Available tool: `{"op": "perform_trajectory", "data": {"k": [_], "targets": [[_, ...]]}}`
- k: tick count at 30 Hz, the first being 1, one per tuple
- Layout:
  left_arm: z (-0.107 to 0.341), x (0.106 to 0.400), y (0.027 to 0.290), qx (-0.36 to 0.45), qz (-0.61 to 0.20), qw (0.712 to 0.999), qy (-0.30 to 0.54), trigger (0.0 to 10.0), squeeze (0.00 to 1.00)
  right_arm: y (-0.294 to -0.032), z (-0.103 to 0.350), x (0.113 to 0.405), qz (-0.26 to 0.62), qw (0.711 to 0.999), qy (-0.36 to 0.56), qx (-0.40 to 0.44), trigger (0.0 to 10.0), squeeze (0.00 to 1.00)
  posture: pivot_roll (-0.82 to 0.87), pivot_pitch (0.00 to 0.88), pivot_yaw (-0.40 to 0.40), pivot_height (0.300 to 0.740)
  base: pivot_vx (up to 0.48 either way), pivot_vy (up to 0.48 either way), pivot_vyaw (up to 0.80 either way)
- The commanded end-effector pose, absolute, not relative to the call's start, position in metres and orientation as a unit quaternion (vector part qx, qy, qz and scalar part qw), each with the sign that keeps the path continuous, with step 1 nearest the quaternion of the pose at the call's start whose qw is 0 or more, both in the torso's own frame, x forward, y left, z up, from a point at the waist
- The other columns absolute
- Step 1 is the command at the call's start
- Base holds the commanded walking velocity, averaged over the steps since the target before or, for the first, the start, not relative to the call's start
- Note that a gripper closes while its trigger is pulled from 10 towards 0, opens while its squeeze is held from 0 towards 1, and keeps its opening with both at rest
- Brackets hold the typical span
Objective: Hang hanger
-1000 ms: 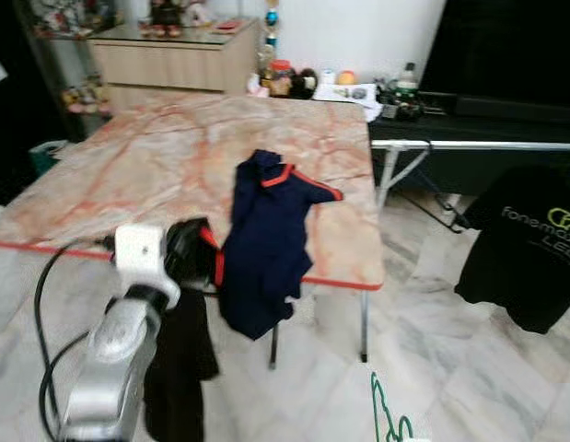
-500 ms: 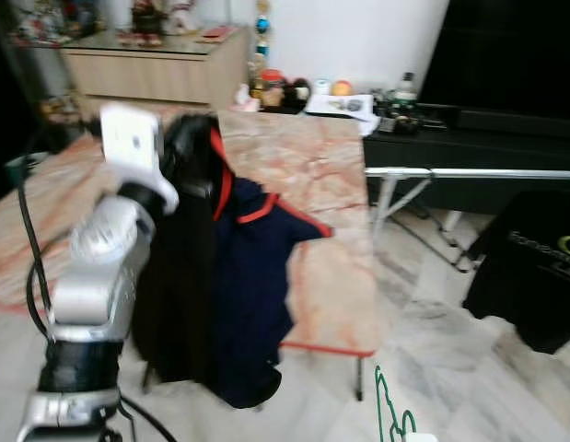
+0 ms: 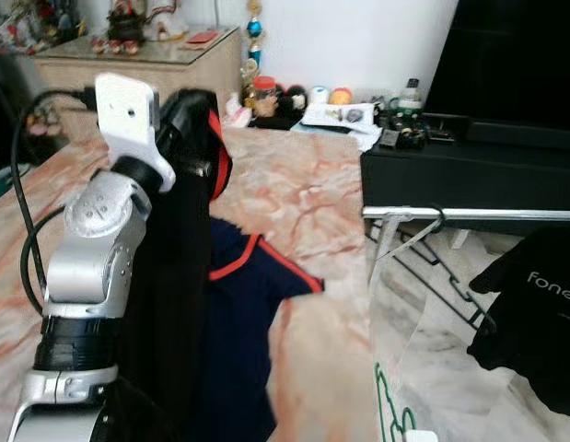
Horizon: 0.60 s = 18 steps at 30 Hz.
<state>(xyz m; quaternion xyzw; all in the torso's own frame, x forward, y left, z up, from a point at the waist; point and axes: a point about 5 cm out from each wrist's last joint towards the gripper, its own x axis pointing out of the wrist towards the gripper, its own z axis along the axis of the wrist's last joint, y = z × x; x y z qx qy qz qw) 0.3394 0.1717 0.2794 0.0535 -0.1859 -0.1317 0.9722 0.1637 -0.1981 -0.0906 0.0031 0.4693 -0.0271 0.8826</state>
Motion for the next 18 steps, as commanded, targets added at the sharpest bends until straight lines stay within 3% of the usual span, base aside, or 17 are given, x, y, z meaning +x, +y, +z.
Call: {"op": "perform_trajectory", "data": {"k": [1, 6, 7, 8, 9, 18], "targets": [[0.273, 0.334, 0.170, 0.063, -0.147, 0.972, -0.170, 10.0, 0.00, -0.196, -0.093, 0.160, -0.024, 0.878, 0.477, 0.006, 10.0, 0.00, 0.20, 0.000, 0.007, 0.740, 0.000, 0.000, 0.00], [0.241, 0.327, 0.170, 0.066, -0.158, 0.979, -0.107, 10.0, 0.00, -0.195, -0.093, 0.159, -0.022, 0.877, 0.479, 0.005, 10.0, 0.00, 0.20, 0.000, 0.008, 0.740, 0.000, 0.000, 0.00], [0.237, 0.326, 0.170, 0.063, -0.155, 0.981, -0.099, 10.0, 0.16, -0.195, -0.093, 0.159, -0.021, 0.877, 0.479, 0.005, 10.0, 0.00, 0.20, 0.000, 0.008, 0.740, 0.000, 0.000, 0.00], [0.230, 0.324, 0.171, 0.058, -0.152, 0.983, -0.088, 10.0, 0.72, -0.195, -0.093, 0.159, -0.021, 0.877, 0.479, 0.005, 10.0, 0.00, 0.20, 0.000, 0.008, 0.740, 0.000, 0.000, 0.00], [0.225, 0.322, 0.171, 0.056, -0.152, 0.984, -0.081, 10.0, 1.00, -0.195, -0.093, 0.159, -0.021, 0.877, 0.479, 0.005, 10.0, 0.00, 0.19, 0.000, 0.009, 0.740, 0.000, 0.000, 0.00], [0.186, 0.288, 0.167, 0.045, -0.168, 0.985, -0.021, 10.0, 1.00, -0.196, -0.093, 0.159, -0.024, 0.877, 0.479, 0.004, 10.0, 0.00, 0.19, 0.000, 0.015, 0.740, 0.000, 0.000, 0.00]]}}
